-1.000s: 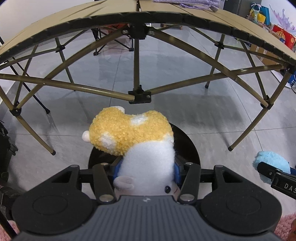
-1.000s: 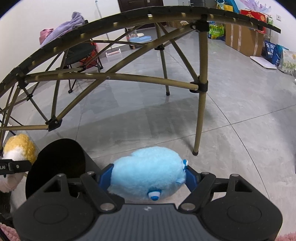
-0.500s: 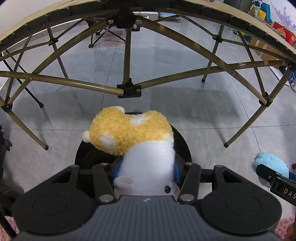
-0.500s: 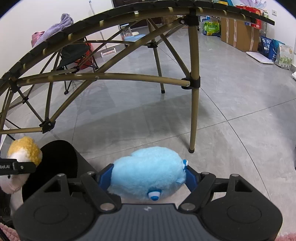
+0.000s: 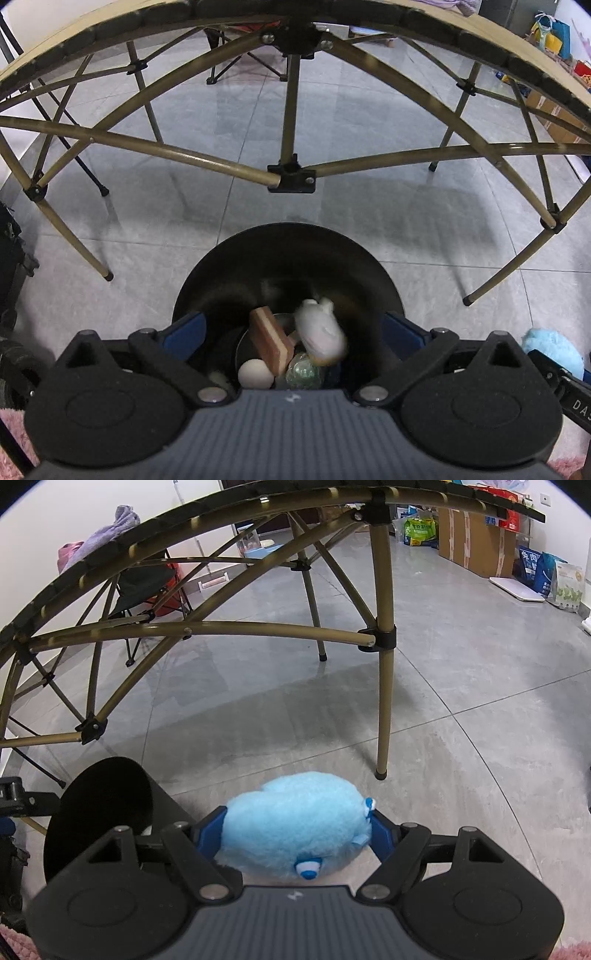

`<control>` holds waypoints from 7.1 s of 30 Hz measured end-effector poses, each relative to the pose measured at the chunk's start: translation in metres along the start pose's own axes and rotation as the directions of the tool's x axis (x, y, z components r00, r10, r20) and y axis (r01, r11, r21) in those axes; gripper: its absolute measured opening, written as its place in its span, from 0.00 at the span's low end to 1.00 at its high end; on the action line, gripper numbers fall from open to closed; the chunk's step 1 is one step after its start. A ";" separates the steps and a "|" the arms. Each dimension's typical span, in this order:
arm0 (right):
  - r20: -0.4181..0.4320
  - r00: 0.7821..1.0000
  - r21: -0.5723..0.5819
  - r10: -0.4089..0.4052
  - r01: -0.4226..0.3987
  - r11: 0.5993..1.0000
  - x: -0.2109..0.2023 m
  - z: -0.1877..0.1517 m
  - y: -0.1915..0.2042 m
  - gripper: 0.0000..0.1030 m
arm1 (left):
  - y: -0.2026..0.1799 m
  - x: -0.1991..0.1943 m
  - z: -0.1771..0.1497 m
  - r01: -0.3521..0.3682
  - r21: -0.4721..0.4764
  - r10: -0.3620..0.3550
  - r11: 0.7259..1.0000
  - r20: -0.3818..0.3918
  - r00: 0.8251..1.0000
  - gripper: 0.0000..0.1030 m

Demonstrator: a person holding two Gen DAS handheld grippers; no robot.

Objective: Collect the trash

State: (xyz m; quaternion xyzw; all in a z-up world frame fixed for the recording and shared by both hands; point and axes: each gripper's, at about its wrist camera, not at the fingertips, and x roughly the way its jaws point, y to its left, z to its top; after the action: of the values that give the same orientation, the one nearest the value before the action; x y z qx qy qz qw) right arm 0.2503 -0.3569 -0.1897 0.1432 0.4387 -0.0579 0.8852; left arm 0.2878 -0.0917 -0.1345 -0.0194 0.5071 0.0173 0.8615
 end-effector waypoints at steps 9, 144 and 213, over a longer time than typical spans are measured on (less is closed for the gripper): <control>-0.003 1.000 -0.007 0.003 -0.003 1.000 -0.001 -0.002 0.001 0.74 | 0.005 -0.003 -0.002 -0.005 -0.003 0.005 1.000 -0.001 1.000 1.00; -0.185 0.976 -0.198 0.115 -0.152 0.968 0.043 -0.016 0.209 1.00 | 0.212 -0.044 -0.054 -0.109 -0.268 0.118 0.957 0.021 0.993 1.00; 0.480 0.840 -0.238 0.252 -0.151 0.959 -0.074 0.164 0.160 1.00 | 0.134 -0.116 0.090 -0.045 -0.189 0.111 0.981 0.359 0.927 1.00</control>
State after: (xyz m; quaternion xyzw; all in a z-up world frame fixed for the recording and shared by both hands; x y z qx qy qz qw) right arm 0.3661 -0.2559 -0.0042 0.0831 0.1770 0.0426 0.9798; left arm 0.3038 0.0454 0.0086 -0.0721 0.3336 0.1000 0.9346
